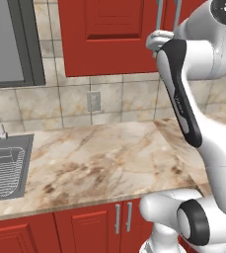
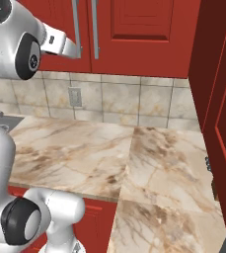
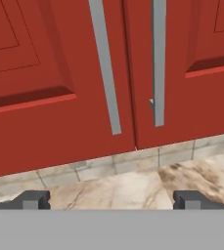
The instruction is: Open the cabinet. Pick the sponge and place it next to the sink. Then close the cabinet.
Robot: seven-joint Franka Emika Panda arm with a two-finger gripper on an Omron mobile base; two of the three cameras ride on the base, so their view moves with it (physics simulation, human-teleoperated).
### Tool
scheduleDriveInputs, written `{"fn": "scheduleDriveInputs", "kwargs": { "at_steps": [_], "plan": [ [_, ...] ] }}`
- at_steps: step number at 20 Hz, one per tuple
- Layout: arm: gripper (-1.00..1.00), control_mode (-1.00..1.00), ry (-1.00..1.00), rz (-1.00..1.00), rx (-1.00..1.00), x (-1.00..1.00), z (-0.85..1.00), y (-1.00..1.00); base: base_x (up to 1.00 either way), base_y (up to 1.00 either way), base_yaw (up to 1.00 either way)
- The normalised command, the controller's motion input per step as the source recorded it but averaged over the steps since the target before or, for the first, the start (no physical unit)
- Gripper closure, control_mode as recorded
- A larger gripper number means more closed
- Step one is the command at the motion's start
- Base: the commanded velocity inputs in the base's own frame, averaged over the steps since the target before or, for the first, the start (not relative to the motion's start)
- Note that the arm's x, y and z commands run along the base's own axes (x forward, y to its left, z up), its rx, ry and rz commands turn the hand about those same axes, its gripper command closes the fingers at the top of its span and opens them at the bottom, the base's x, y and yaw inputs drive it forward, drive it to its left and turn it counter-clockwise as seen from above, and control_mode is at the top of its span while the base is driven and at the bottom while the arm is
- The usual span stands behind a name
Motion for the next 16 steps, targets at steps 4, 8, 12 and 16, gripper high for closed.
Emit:
{"fn": "scheduleDriveInputs", "kwargs": {
  "at_steps": [4, 8, 12, 16],
  "plan": [
    [-1.00, -1.00, 0.00, 0.01, 0.00, 0.38, 0.00, -0.13, 0.00, 0.00, 0.00],
    [-1.00, -1.00, 0.00, 0.00, 0.01, 0.37, 0.00, -0.16, 0.00, 0.00, 0.00],
    [-1.00, -1.00, 0.00, 0.00, 0.00, 0.35, 0.00, -0.07, 0.00, 0.00, 0.00],
    [-1.00, -1.00, 0.00, 0.01, 0.00, 0.42, 0.00, 0.00, 0.00, 0.00, 0.00]
  ]
}}
